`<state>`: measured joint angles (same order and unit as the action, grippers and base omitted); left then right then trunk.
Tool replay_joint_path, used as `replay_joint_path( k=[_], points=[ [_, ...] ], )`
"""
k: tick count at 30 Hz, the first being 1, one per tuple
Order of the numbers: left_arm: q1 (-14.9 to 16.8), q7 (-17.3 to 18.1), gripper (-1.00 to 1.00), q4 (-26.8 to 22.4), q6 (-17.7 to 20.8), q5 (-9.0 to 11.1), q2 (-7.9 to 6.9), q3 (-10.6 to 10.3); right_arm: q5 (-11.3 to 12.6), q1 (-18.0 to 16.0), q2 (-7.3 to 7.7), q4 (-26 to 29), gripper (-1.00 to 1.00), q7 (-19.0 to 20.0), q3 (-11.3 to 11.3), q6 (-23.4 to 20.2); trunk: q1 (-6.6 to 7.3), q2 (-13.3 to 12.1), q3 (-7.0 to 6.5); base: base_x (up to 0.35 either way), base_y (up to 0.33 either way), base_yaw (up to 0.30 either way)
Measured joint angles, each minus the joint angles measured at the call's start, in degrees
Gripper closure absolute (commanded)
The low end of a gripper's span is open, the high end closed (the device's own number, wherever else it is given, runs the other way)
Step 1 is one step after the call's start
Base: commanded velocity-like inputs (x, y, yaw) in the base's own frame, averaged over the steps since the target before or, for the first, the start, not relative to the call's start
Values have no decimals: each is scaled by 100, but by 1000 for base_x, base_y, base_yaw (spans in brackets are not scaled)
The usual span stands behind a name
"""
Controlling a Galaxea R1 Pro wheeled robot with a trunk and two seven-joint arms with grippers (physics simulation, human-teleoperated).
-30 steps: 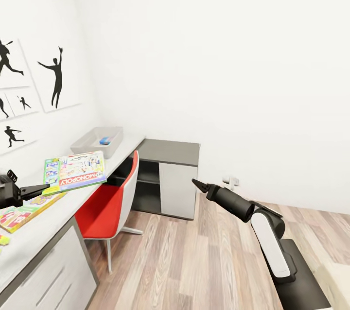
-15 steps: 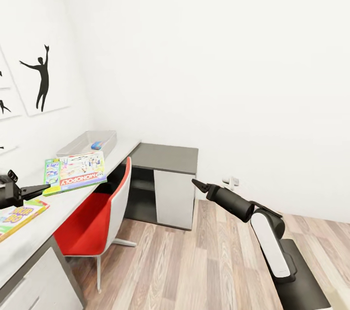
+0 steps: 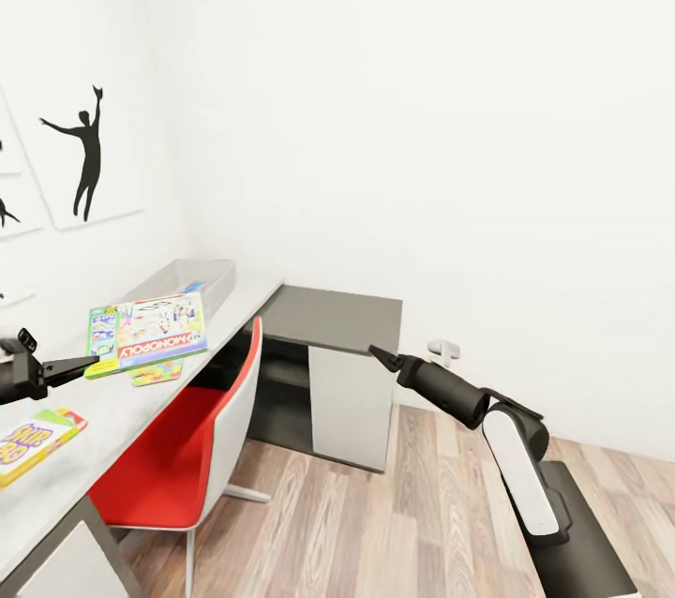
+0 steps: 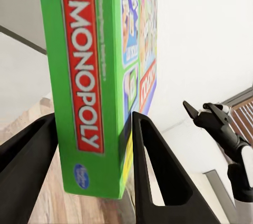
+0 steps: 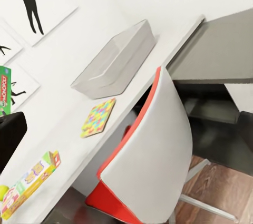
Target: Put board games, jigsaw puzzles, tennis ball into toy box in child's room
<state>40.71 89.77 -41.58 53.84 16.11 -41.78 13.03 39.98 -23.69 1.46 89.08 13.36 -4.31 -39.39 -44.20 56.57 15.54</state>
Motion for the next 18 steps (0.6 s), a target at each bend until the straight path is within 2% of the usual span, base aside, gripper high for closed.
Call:
replay_joint_path(
  k=[4,13,18],
  points=[
    [0,0,100,0,0,-3,10,-3,0,0,0,-1,-100,0,0,3,0,0,-10,329,0,162],
    [2,0,100,1,-9,-4,21,-4,-1,1,6,-1,-100,0,0,4,0,0,-12,330,0,17],
    [1,0,100,0,-9,-4,21,-3,0,0,4,-1,-100,0,0,4,0,0,-12,330,0,93]
  ],
)
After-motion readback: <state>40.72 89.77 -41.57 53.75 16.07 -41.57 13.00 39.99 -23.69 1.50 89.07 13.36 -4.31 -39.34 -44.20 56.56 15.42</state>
